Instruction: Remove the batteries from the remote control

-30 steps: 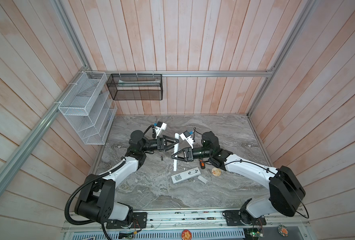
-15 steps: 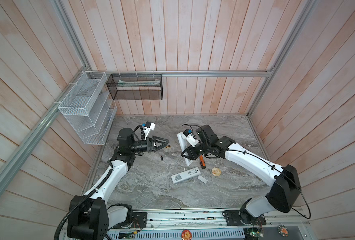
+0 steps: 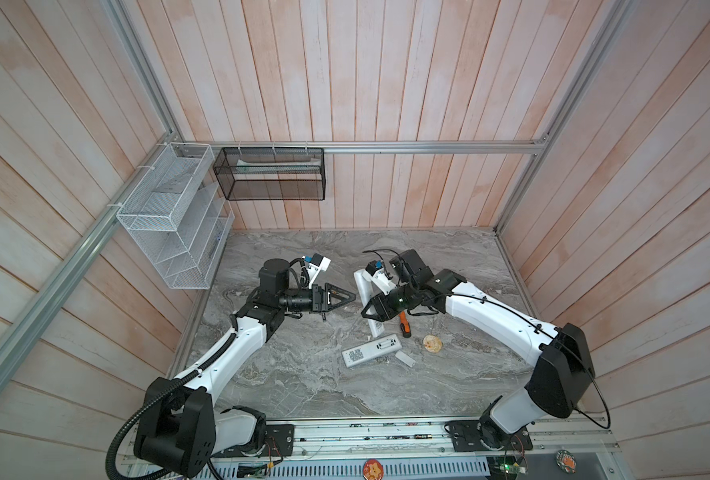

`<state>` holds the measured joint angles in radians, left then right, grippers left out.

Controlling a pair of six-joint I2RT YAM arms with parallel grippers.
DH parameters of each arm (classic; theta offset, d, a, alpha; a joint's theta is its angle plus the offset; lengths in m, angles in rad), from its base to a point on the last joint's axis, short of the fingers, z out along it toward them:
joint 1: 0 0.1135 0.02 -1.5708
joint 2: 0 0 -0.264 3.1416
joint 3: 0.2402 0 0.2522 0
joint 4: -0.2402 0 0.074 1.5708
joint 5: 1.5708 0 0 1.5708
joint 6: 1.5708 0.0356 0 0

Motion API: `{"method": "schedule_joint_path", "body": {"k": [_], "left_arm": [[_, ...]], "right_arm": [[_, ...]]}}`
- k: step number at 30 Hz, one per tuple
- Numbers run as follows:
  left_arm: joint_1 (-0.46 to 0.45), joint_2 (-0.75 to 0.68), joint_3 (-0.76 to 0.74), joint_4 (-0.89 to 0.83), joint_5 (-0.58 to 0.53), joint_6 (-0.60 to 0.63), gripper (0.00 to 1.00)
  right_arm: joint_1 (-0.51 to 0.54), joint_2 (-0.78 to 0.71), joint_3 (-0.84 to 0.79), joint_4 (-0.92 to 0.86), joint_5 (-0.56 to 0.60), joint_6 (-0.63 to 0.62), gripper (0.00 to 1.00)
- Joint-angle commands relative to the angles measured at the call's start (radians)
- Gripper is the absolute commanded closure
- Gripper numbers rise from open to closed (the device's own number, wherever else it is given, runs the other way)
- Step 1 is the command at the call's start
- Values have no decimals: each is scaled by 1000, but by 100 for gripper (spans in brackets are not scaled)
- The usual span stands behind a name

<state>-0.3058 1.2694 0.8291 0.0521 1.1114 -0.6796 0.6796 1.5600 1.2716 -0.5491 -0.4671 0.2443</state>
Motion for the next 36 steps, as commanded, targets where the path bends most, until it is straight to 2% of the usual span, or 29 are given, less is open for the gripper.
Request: {"method": "schedule_joint_path", "body": {"k": [1, 5, 9, 11, 16, 20, 21, 23, 28, 33, 36], "left_arm": [[-32, -65, -41, 36, -158, 56, 0], [-111, -142, -128, 91, -289, 81, 0], [-248, -180, -166, 91, -462, 153, 0], [-329, -173, -169, 77, -583, 198, 0], [-374, -168, -231, 200, -732, 162, 3], [-414, -152, -238, 291, -841, 151, 14], [-429, -141, -234, 305, -862, 153, 23], [-455, -114, -229, 349, -909, 159, 31], [-498, -96, -237, 427, -1021, 166, 34], [-504, -99, -218, 418, -1048, 202, 37], [-505, -86, -204, 399, -1030, 215, 44]], "right_arm": [[-73, -102, -147, 250, -91, 421, 73], [-78, -219, -349, 567, -52, 778, 73], [-78, -247, -425, 707, -35, 983, 73], [-73, -261, -447, 756, -25, 1058, 73], [-68, -308, -490, 831, -2, 1192, 75], [-65, -326, -520, 880, -5, 1240, 75], [-65, -330, -532, 898, -7, 1254, 76], [-61, -334, -557, 939, -2, 1289, 77], [-51, -330, -578, 981, -9, 1331, 78], [-49, -327, -579, 989, -19, 1346, 78], [-49, -326, -589, 1012, -20, 1363, 78]]}}
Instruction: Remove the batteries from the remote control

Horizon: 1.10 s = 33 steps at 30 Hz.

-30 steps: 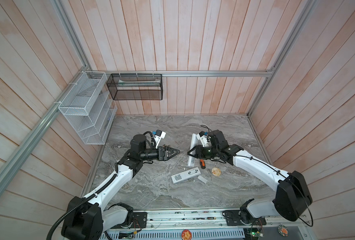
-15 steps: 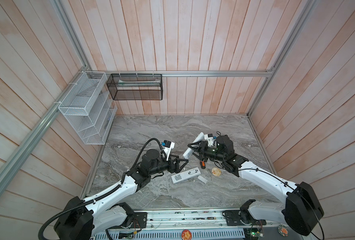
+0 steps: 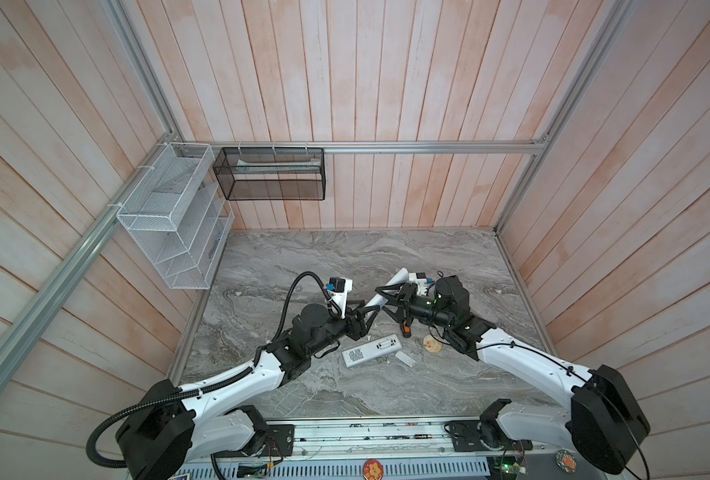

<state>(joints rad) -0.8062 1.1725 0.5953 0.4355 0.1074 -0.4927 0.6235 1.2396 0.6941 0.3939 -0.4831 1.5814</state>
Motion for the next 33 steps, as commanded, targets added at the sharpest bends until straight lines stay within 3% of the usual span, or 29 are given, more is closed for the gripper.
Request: {"method": "schedule_joint_path", "body": {"k": [1, 10, 12, 16, 21, 23, 26, 29, 33], "left_arm": [[-4, 13, 31, 16, -17, 29, 49], [-4, 52, 62, 7, 85, 49, 67], [-4, 52, 72, -16, 100, 60, 73], [-1, 16, 72, -70, 88, 81, 97], [29, -23, 108, -206, 100, 104, 98], [77, -41, 130, -282, 145, 90, 98], [193, -56, 173, -403, 255, 59, 98], [307, -55, 216, -517, 372, 40, 97], [413, 5, 290, -685, 508, 52, 97]], "right_arm": [[7, -3, -11, 75, -6, 28, 78], [17, 20, -11, 102, -27, 31, 76], [16, 14, -13, 89, -19, 22, 71], [-4, 3, -33, 88, -24, 11, 63], [-34, -11, -24, 32, -50, -59, 45], [-52, -23, 16, -82, -77, -156, 34], [-75, -36, 104, -354, -111, -415, 20], [-88, -34, 185, -639, -108, -661, 14], [-92, -34, 279, -877, -50, -902, 12]]}}
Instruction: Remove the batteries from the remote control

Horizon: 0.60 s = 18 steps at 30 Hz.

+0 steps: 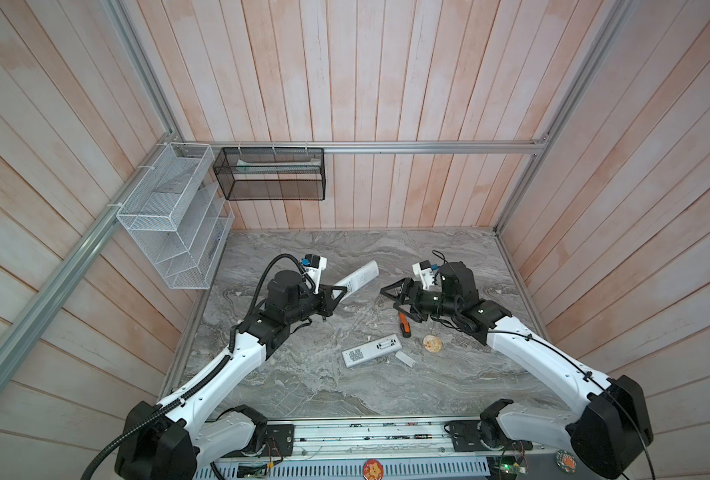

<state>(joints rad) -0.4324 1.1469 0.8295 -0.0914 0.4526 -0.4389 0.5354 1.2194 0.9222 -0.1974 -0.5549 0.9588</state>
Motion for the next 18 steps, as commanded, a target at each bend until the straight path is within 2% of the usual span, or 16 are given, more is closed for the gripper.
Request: {"method": "schedule_joint_path", "body": {"k": [1, 5, 10, 18], "left_arm": [[57, 56, 71, -201, 204, 13, 97], [99, 129, 94, -302, 299, 43, 97], [153, 190, 68, -319, 381, 20, 97], [155, 261, 59, -297, 381, -13, 95]], "right_arm": [[-3, -12, 79, -325, 38, -332, 11], [-3, 34, 163, -414, 57, -476, 5], [2, 146, 228, -446, 44, -553, 2], [38, 337, 290, -417, 102, -526, 2]]}}
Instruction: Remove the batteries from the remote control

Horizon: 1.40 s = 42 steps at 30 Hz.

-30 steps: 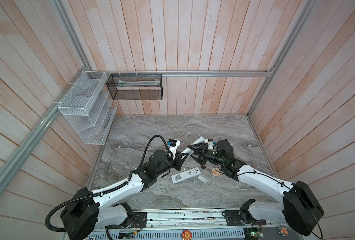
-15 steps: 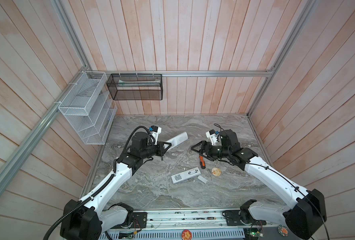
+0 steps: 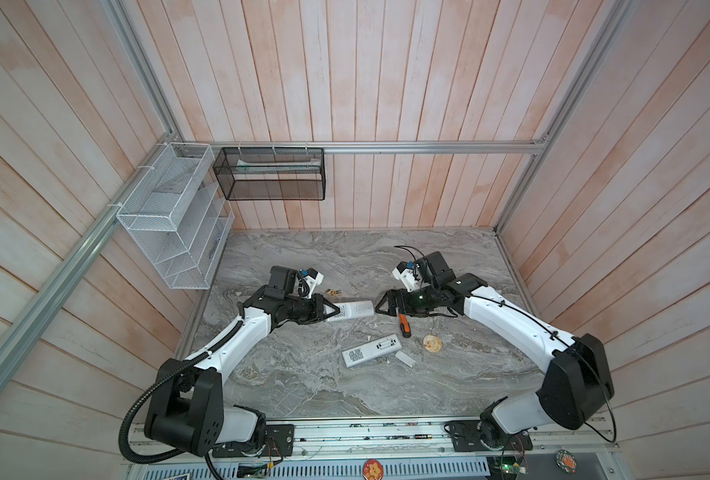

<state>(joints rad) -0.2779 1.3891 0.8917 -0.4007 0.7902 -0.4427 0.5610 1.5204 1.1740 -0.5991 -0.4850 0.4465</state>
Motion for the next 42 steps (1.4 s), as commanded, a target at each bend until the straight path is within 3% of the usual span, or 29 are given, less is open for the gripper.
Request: {"method": "schedule_joint_path", "body": {"k": [1, 7, 33, 42], "left_arm": [[0, 27, -2, 6, 38, -7, 95], [-3, 74, 10, -57, -37, 43, 94], [-1, 153, 12, -38, -44, 52, 95], [-1, 158, 18, -49, -36, 59, 95]], "right_arm": [[19, 58, 44, -3, 31, -8, 2], [44, 155, 60, 80, -8, 24, 2], [80, 369, 61, 213, -120, -9, 2], [75, 403, 68, 235, -92, -7, 10]]}}
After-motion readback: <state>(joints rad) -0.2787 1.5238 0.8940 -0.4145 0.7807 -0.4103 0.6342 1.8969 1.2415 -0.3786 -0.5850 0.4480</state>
